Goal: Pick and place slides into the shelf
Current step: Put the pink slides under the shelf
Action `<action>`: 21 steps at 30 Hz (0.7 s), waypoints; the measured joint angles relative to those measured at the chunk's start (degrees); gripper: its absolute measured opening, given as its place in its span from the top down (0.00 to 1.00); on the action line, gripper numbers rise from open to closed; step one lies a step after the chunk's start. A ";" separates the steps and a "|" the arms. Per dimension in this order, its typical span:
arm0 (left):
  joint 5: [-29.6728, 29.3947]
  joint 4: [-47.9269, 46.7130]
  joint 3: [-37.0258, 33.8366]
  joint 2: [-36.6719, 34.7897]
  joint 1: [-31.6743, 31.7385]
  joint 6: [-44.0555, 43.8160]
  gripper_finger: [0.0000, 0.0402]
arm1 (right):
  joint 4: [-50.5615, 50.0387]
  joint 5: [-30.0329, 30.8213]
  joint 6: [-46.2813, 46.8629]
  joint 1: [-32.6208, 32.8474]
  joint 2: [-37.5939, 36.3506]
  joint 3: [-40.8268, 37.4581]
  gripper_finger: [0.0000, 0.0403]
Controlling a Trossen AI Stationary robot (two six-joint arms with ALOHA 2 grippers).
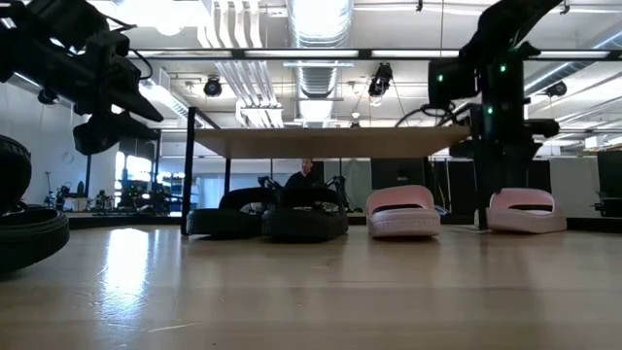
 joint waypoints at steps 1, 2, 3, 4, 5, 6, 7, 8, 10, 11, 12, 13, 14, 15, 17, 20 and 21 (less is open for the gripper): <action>0.00 0.00 0.00 0.10 -0.02 0.00 0.65 | 0.21 -0.96 0.96 0.04 -1.08 -0.03 0.56; 0.01 0.00 0.00 0.21 -0.01 0.02 0.65 | 0.37 -1.50 2.00 0.11 -2.09 -0.11 0.56; 0.00 0.00 0.02 0.36 -0.01 0.02 0.65 | 0.39 -1.74 2.77 0.11 -3.34 -0.13 0.56; 0.00 0.00 0.02 0.50 0.00 0.02 0.65 | 0.30 -1.90 2.99 0.13 -4.79 -0.13 0.56; 0.00 0.00 0.00 0.64 -0.02 0.02 0.65 | 0.26 -2.01 3.06 0.29 -6.28 -0.13 0.57; 0.00 0.00 0.02 0.81 -0.01 0.03 0.65 | 0.14 -2.13 3.20 0.45 -7.55 -0.08 0.57; 0.01 0.00 0.02 0.96 -0.02 0.07 0.65 | -0.48 -2.19 3.33 0.54 -8.53 -0.07 0.57; 0.00 0.02 0.02 1.11 0.00 0.09 0.65 | -1.64 -2.32 3.39 0.57 -9.41 -0.07 0.57; 0.00 0.04 0.02 1.37 0.00 0.15 0.65 | -3.80 -2.68 3.49 0.63 -10.77 -0.11 0.57; 0.00 0.06 0.02 1.51 -0.01 0.15 0.65 | -4.87 -2.69 3.54 0.61 -11.24 -0.24 0.57; 0.00 0.09 0.02 1.64 0.00 0.15 0.65 | -5.81 -2.73 3.59 0.59 -11.50 -0.44 0.57; 0.00 0.09 0.02 1.73 0.00 0.17 0.65 | -6.26 -3.07 3.72 0.59 -11.53 -0.59 0.57; 0.00 0.09 0.02 1.82 -0.02 0.17 0.65 | -6.16 -3.92 3.74 0.57 -11.45 -0.81 0.57; 0.00 0.11 0.02 1.89 0.00 0.17 0.65 | -6.10 -4.63 3.73 0.62 -11.22 -1.22 0.57; 0.00 0.11 0.02 1.92 -0.02 0.18 0.65 | -6.13 -5.64 3.50 0.65 -10.45 -2.48 0.57; 0.00 0.15 0.02 1.88 -0.01 0.19 0.65 | -6.05 -5.37 2.97 1.56 -9.06 -4.14 0.56; 0.00 0.13 0.02 1.88 0.00 0.17 0.65 | -6.07 -4.34 2.39 2.16 -8.74 -4.53 0.55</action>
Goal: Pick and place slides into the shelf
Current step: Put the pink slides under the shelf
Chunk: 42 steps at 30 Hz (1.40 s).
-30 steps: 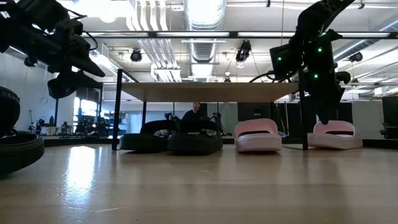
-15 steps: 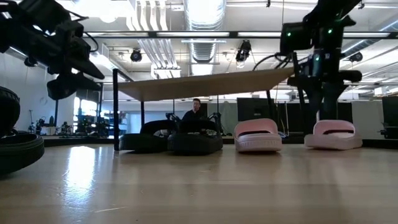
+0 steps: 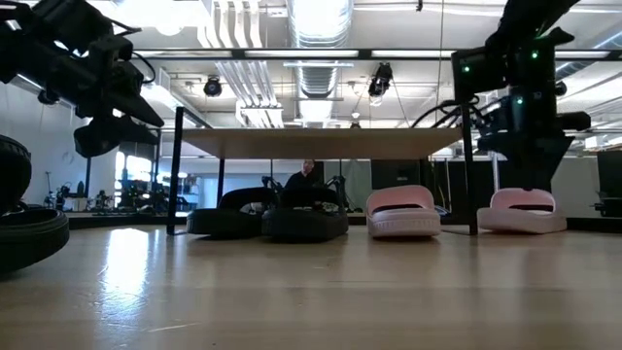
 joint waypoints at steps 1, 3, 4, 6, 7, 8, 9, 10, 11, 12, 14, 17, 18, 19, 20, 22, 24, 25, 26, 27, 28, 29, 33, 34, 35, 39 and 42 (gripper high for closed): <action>0.00 0.00 0.00 0.00 -0.02 0.00 0.65 | 0.02 1.63 -0.28 0.59 0.26 -0.26 0.55; 0.00 0.01 0.00 0.00 -0.02 -0.02 0.65 | -0.22 5.75 0.06 1.42 0.42 -0.61 0.55; 0.02 0.00 0.00 0.00 -0.01 -0.02 0.65 | -0.26 7.43 0.37 1.45 0.28 -0.77 0.55; 0.02 0.00 0.00 -0.02 -0.01 -0.04 0.65 | 0.02 8.64 0.29 1.37 0.14 -1.26 0.55; 0.02 0.00 0.00 -0.04 0.00 -0.04 0.65 | 0.04 8.46 -0.25 1.19 0.15 -1.86 0.55; 0.02 0.00 0.00 -0.03 -0.01 -0.04 0.65 | 0.01 8.13 -0.68 1.19 0.19 -2.59 0.55; 0.02 0.00 0.00 -0.01 -0.02 -0.04 0.65 | 0.03 7.67 -0.66 1.19 0.22 -3.40 0.55; 0.02 0.00 0.00 0.00 0.00 -0.04 0.65 | 0.22 6.86 -0.38 1.19 0.25 -4.30 0.55; 0.02 -0.01 0.00 -0.01 -0.01 -0.04 0.65 | 0.81 5.73 0.17 1.19 0.25 -5.28 0.55; 0.02 0.00 0.00 -0.04 0.00 -0.04 0.65 | 1.63 4.70 0.62 1.19 0.25 -6.10 0.55; 0.02 0.00 0.00 0.00 -0.02 -0.04 0.65 | 3.27 4.19 2.82 1.19 0.27 -7.20 0.55; 0.02 0.00 0.00 -0.02 -0.02 -0.06 0.65 | 3.20 5.80 8.83 1.19 0.58 -7.25 0.56; 0.02 0.00 0.00 -0.02 0.00 -0.07 0.65 | 3.19 7.07 10.19 1.19 0.54 -6.94 0.56; 0.02 0.01 0.00 0.02 0.00 -0.07 0.65 | 3.29 8.62 11.06 1.19 0.45 -6.57 0.57; 0.02 0.00 0.00 0.11 0.00 -0.07 0.65 | 3.29 10.36 11.79 1.19 0.40 -6.13 0.57; 0.02 0.00 0.00 0.35 0.00 -0.09 0.65 | 3.45 13.19 12.79 0.97 0.40 -5.64 0.59; 0.02 -0.01 0.00 0.55 -0.01 -0.11 0.65 | 4.11 13.94 12.43 -0.10 0.48 -5.70 0.61; 0.02 0.00 0.01 0.59 -0.01 -0.11 0.65 | 5.08 13.73 11.82 -0.80 0.71 -6.07 0.63; 0.02 0.01 0.02 0.61 0.00 -0.11 0.65 | 5.88 13.10 11.27 -1.59 1.08 -6.65 0.65; 0.02 0.01 0.02 0.59 -0.01 -0.11 0.65 | 6.47 12.13 11.06 -2.33 1.58 -7.32 0.68; 0.02 0.00 0.02 0.59 -0.02 -0.09 0.65 | 7.04 11.08 10.92 -2.94 2.12 -7.99 0.71; 0.04 0.00 0.02 0.54 0.00 -0.11 0.65 | 7.80 10.57 10.80 -3.43 2.56 -8.48 0.74; 0.04 0.00 0.02 0.37 -0.02 -0.11 0.65 | 9.05 10.75 11.32 -3.95 3.93 -9.10 0.90; 0.03 0.00 0.02 0.37 0.00 -0.11 0.65 | 8.97 10.79 11.69 -3.95 3.99 -8.85 0.94; 0.04 0.00 0.02 0.45 0.00 -0.11 0.65 | 8.83 10.84 12.27 -3.97 3.75 -8.52 0.95; 0.03 0.00 0.02 0.37 -0.01 -0.11 0.65 | 9.09 12.85 15.70 -3.40 0.34 -5.08 0.97; 0.04 0.00 0.02 0.38 -0.02 -0.11 0.65 | 7.09 16.78 17.43 -3.43 -3.26 -2.27 0.98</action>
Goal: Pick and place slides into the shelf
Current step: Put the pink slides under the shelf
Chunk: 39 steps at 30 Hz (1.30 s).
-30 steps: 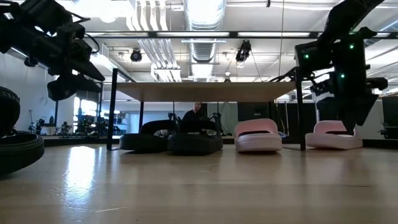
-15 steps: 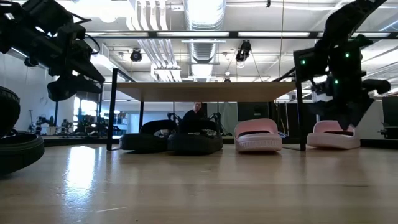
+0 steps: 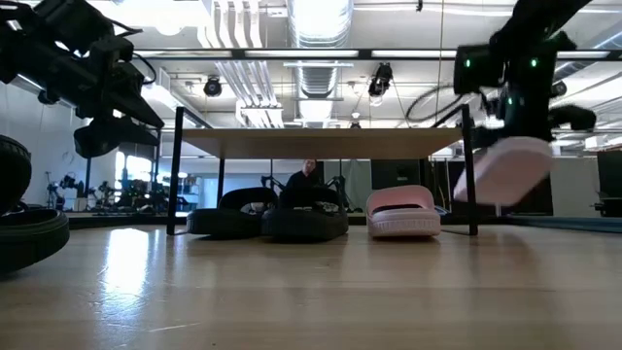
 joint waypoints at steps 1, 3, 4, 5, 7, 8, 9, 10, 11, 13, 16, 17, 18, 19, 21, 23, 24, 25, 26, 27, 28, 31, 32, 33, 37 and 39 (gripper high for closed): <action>-0.02 0.02 0.00 0.08 0.02 0.00 0.65 | -0.77 1.31 0.41 -0.04 -1.31 1.13 0.98; 0.00 0.00 0.00 0.10 0.00 0.00 0.65 | -3.20 4.41 1.70 -0.01 -4.03 3.70 0.98; 0.00 0.02 0.00 0.10 0.01 0.04 0.65 | -5.02 6.04 2.76 0.00 -5.37 5.00 0.98; 0.00 0.00 0.00 0.10 0.02 0.05 0.65 | -7.04 7.89 3.87 0.02 -6.66 6.32 0.98; 0.00 0.02 0.00 0.10 0.01 0.07 0.65 | -10.57 12.29 5.99 0.61 -9.64 9.40 0.98; 0.00 0.02 0.00 0.09 0.02 0.07 0.65 | -11.22 14.63 6.24 1.19 -11.39 11.01 0.98; -0.02 0.00 0.00 -0.01 0.00 0.07 0.65 | -10.77 16.51 5.21 1.95 -13.26 12.57 0.98; 0.00 0.00 0.00 -0.01 0.02 0.07 0.65 | -9.13 17.45 2.34 2.85 -15.10 14.11 0.98; 0.00 0.02 0.00 -0.01 0.02 0.07 0.65 | -6.62 17.52 -1.54 3.76 -16.84 15.70 0.98; 0.00 0.02 0.00 -0.01 0.01 0.09 0.65 | -0.98 15.16 -10.17 6.02 -19.76 18.37 0.98; 0.00 0.02 0.00 0.02 0.00 0.09 0.65 | 6.97 4.79 -18.19 10.65 -21.47 21.89 0.98; -0.02 0.04 0.00 0.04 0.02 0.11 0.65 | 8.25 1.18 -19.14 12.51 -21.17 22.96 0.98; 0.00 0.04 0.00 0.06 0.00 0.11 0.65 | 8.37 -1.63 -19.07 14.60 -20.22 24.10 0.98; -0.02 0.02 0.00 0.02 0.02 0.11 0.65 | 7.79 -4.01 -18.23 16.91 -18.77 25.16 0.98; 0.00 0.04 0.00 -0.03 0.02 0.13 0.65 | 5.87 -6.57 -15.73 22.51 -14.67 26.74 0.98; -0.01 0.04 0.00 -0.03 0.01 0.13 0.65 | 3.03 -7.49 -12.56 28.17 -9.18 28.31 0.98; 0.00 0.04 0.00 -0.03 0.00 0.15 0.65 | 1.54 -7.77 -10.68 30.89 -6.19 29.17 0.98; 0.00 0.02 0.00 -0.03 0.01 0.15 0.65 | -0.37 -7.91 -8.54 33.69 -3.07 30.18 0.98; 0.00 0.03 0.00 -0.03 0.02 0.15 0.65 | -2.58 -8.06 -6.01 36.36 -0.12 31.29 0.98; 0.00 0.02 0.00 -0.03 0.01 0.15 0.65 | -4.76 -8.09 -3.06 38.93 2.75 32.53 0.98; 0.00 0.02 0.00 -0.03 0.00 0.15 0.65 | -6.55 -8.28 -0.25 41.42 5.44 33.85 0.98; 0.09 0.02 0.00 -0.03 0.00 0.17 0.65 | -11.70 -9.14 9.84 48.93 13.37 37.99 0.98; 0.13 0.02 0.00 -0.03 0.01 0.18 0.65 | -13.14 -9.15 13.86 51.48 15.54 39.34 0.98; 0.13 0.02 0.00 -0.03 0.02 0.21 0.65 | -14.59 -9.27 18.39 53.82 17.59 40.64 0.98; 0.17 0.02 0.00 -0.01 0.02 1.32 0.65 | -22.86 -11.42 40.67 62.26 24.93 44.80 0.98; 0.42 0.02 0.00 -0.03 0.02 2.13 0.65 | -25.56 -14.57 50.47 65.45 29.02 46.16 0.98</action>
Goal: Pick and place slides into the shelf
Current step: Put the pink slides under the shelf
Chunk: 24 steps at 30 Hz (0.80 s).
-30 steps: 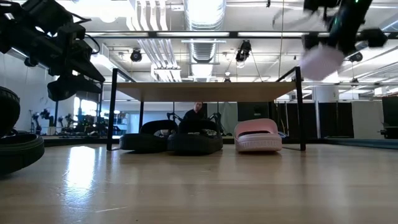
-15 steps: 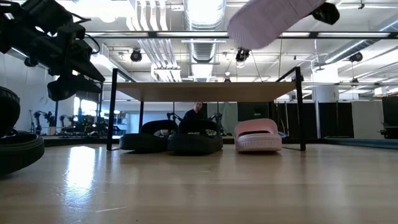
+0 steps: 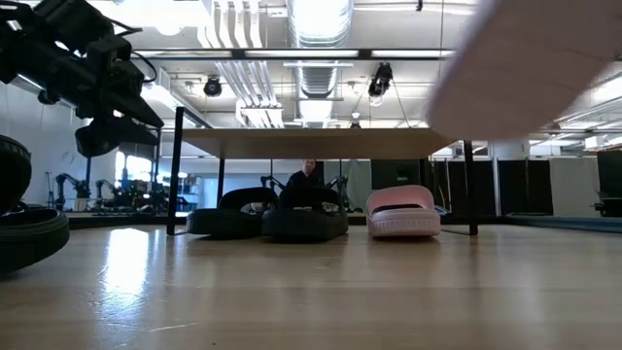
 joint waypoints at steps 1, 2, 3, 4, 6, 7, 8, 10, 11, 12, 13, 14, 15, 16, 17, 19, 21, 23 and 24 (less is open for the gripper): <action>0.03 0.00 0.00 0.00 0.00 0.06 0.65 | -0.92 -1.80 4.15 1.35 2.24 0.54 0.98; 0.06 0.00 0.00 0.02 -0.02 0.08 0.65 | -1.58 -3.45 7.60 2.46 4.16 1.04 0.98; 0.06 0.00 0.00 0.02 0.00 0.10 0.65 | -1.75 -4.88 10.43 3.24 6.04 1.48 0.98; 0.09 0.00 0.00 0.00 0.00 0.18 0.65 | -1.87 -5.86 12.67 3.75 7.80 1.98 0.98; 0.45 0.01 0.00 0.02 0.00 1.19 0.65 | -2.60 -7.03 15.97 4.05 11.29 3.09 0.98; 0.74 0.01 0.00 0.02 -0.01 1.42 0.65 | -3.71 -7.86 17.01 3.93 13.10 3.69 0.98; 1.11 0.00 0.00 0.02 -0.01 1.46 0.65 | -5.24 -8.51 17.32 3.58 14.86 4.23 0.98; 1.86 0.00 0.00 0.00 0.00 1.55 0.65 | -8.12 -9.62 17.29 2.38 18.41 5.28 0.98; 2.25 0.00 0.00 0.00 -0.02 1.55 0.65 | -7.95 -9.65 16.73 1.64 19.61 5.44 0.98; 2.54 0.02 0.00 0.00 0.00 1.55 0.65 | -7.28 -9.76 16.17 0.69 20.70 5.41 0.98; 2.72 -0.02 0.00 0.00 -0.01 1.55 0.65 | -7.34 -10.42 15.54 -0.31 21.61 5.26 0.98; 2.77 -0.02 0.00 0.00 -0.01 1.55 0.65 | -7.82 -11.39 14.79 -1.35 22.63 5.19 0.98; 2.87 -0.03 0.00 -0.01 0.00 1.54 0.65 | -7.92 -11.91 14.42 -2.20 23.58 5.08 0.98; 3.08 -0.04 0.00 0.00 0.00 1.53 0.65 | -7.61 -11.72 14.38 -2.84 24.34 4.85 0.98; 3.16 -0.02 0.00 0.00 0.00 1.52 0.65 | -7.47 -10.97 14.44 -3.41 25.06 4.71 0.98; 3.39 -0.04 0.00 0.00 -0.02 1.48 0.65 | -7.73 -9.75 14.77 -4.58 26.03 4.56 0.98; 3.41 -0.04 0.00 -0.09 0.00 1.46 0.65 | -7.72 -9.31 14.70 -6.05 26.44 4.12 0.98; 3.41 -0.02 0.00 -0.12 -0.02 1.46 0.65 | -7.99 -9.05 14.28 -7.65 27.16 3.52 0.98; 3.41 -0.03 0.00 -0.18 -0.02 1.45 0.65 | -7.87 -8.29 14.28 -8.23 27.33 3.18 0.98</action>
